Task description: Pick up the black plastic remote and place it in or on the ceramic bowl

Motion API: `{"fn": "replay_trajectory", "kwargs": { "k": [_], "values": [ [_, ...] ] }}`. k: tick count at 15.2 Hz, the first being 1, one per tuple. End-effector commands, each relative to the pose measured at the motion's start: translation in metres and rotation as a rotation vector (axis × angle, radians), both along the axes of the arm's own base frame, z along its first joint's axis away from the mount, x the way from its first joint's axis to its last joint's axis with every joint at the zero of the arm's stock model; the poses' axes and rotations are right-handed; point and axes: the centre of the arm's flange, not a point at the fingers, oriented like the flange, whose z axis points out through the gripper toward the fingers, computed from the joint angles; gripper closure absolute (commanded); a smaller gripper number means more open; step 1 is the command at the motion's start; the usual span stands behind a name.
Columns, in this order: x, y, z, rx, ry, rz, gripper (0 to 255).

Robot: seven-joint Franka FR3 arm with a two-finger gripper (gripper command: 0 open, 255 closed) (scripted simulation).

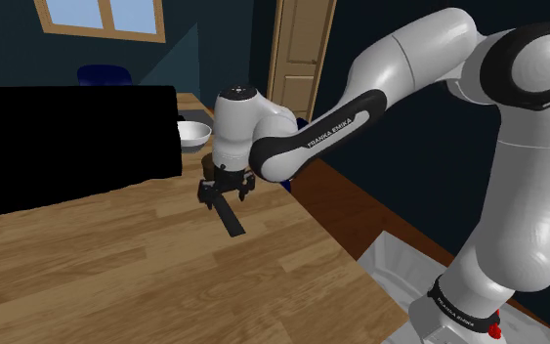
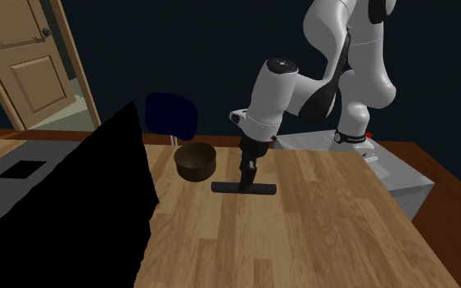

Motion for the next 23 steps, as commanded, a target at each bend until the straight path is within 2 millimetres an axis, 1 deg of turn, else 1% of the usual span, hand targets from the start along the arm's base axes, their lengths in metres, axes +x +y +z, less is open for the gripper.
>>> {"fn": "replay_trajectory", "kwargs": {
  "k": [1, 4, 12, 13, 17, 21, 23],
  "values": [
    [0.003, 0.000, -0.010, 0.000, -0.001, -0.001, 0],
    [0.007, -0.002, -0.028, 0.000, -0.001, -0.001, 0],
    [0.007, -0.002, -0.028, 0.000, -0.001, -0.001, 0],
    [0.007, -0.002, -0.028, 0.000, -0.001, -0.001, 255],
    [0.005, -0.003, -0.029, -0.001, 0.000, -0.001, 255],
    [0.007, 0.001, -0.031, -0.001, 0.000, -0.001, 255],
    [0.007, -0.002, -0.023, 0.000, -0.001, -0.001, 255]
  ]
}}
